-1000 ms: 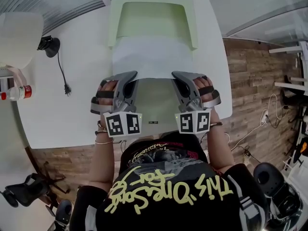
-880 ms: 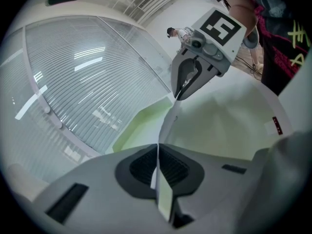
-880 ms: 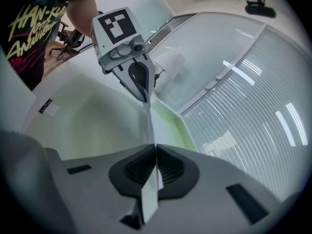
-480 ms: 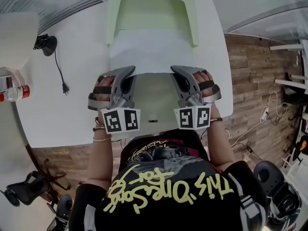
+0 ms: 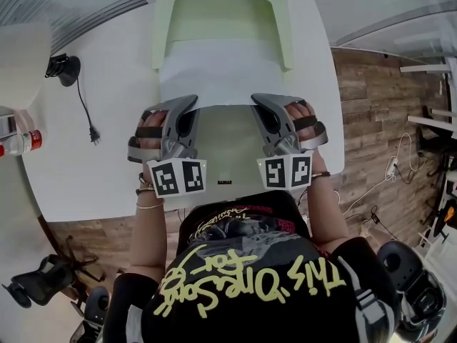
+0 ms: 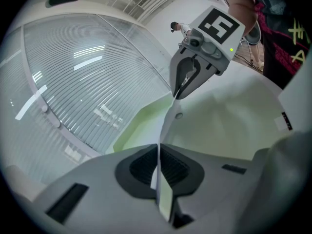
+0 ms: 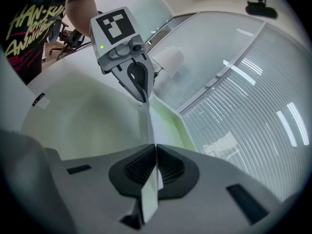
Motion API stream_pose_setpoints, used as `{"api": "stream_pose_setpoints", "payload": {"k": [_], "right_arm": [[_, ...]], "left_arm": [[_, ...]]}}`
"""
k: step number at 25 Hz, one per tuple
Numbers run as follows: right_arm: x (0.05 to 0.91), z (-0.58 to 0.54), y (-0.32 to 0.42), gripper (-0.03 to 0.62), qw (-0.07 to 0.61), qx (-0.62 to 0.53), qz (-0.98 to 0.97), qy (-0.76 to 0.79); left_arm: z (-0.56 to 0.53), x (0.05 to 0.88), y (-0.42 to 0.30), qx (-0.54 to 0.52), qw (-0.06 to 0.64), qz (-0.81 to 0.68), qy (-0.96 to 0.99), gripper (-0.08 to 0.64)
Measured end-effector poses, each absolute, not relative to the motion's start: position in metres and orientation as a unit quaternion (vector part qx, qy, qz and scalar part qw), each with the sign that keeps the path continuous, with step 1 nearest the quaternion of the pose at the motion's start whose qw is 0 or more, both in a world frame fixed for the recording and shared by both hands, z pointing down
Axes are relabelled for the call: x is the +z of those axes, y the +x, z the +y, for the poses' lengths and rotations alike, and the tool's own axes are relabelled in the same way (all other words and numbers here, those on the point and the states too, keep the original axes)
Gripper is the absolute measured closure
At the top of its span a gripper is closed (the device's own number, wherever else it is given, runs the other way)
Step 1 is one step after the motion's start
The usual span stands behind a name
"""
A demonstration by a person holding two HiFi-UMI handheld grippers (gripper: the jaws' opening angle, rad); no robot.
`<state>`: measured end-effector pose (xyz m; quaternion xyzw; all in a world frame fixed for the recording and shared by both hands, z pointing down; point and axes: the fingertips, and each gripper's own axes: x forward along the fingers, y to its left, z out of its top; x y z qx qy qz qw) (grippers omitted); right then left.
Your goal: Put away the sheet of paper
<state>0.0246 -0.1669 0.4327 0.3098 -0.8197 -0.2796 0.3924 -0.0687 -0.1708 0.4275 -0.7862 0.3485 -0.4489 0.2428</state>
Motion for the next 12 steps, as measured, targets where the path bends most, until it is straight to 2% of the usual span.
{"api": "stream_pose_setpoints", "payload": {"k": [12], "right_arm": [[0.4355, -0.1727, 0.0244, 0.584, 0.390, -0.280, -0.822, 0.307]], "left_arm": [[-0.1782, 0.4304, -0.0696, -0.454, 0.242, 0.353, -0.782, 0.552]]}}
